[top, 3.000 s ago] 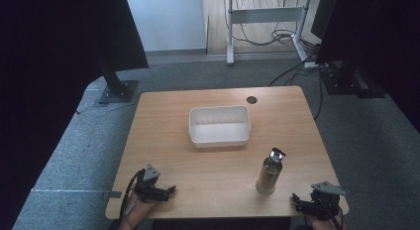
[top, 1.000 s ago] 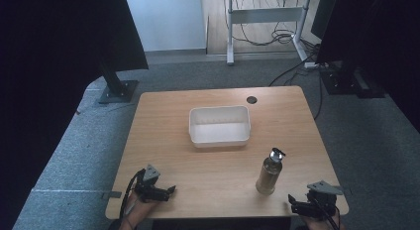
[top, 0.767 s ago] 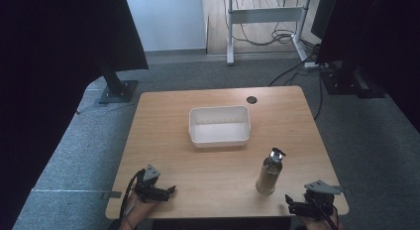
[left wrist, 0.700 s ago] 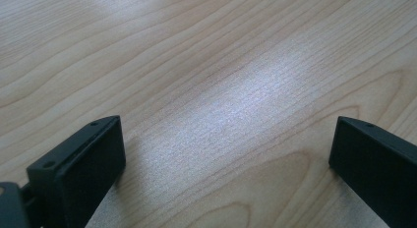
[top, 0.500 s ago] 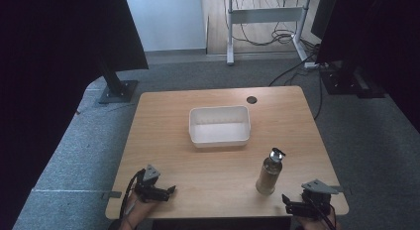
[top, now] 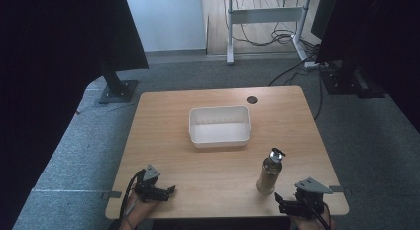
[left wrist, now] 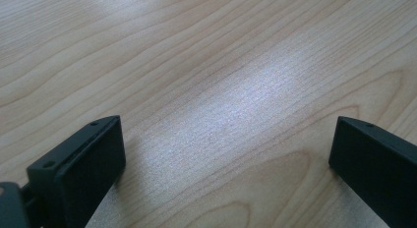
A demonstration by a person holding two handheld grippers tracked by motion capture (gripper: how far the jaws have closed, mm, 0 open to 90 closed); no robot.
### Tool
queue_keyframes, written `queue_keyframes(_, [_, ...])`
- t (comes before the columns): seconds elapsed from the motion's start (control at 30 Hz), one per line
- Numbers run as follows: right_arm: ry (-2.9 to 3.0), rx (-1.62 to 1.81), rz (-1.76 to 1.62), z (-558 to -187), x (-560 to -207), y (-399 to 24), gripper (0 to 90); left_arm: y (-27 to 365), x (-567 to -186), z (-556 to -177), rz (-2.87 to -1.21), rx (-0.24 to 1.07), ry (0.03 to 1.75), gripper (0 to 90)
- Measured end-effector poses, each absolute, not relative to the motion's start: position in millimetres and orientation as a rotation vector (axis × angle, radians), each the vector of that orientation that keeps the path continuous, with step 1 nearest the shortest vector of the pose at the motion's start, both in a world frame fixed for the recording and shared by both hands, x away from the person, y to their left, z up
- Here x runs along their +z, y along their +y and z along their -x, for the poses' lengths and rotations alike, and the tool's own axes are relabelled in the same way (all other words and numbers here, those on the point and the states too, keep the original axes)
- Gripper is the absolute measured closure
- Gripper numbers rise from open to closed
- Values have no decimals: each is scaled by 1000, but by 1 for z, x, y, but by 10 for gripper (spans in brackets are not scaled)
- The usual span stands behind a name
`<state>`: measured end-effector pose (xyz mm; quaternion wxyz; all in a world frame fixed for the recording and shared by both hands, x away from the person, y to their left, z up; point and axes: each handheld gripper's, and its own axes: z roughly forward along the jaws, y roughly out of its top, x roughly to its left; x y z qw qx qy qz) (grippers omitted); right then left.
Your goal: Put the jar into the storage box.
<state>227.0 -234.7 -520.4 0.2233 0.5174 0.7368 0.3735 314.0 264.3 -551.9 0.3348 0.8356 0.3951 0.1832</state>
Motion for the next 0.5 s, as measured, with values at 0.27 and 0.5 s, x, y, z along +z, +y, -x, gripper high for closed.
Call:
queue_keyframes(0.27, [2072, 1038, -1357, -228, -511, -221, 29, 264, -552, -314, -2180, 477, 1031, 2])
queue_keyframes(0.5, [2082, 1095, -1305, -230, -501, -212, 40, 264, -552, -314, -2179, 477, 1032, 2])
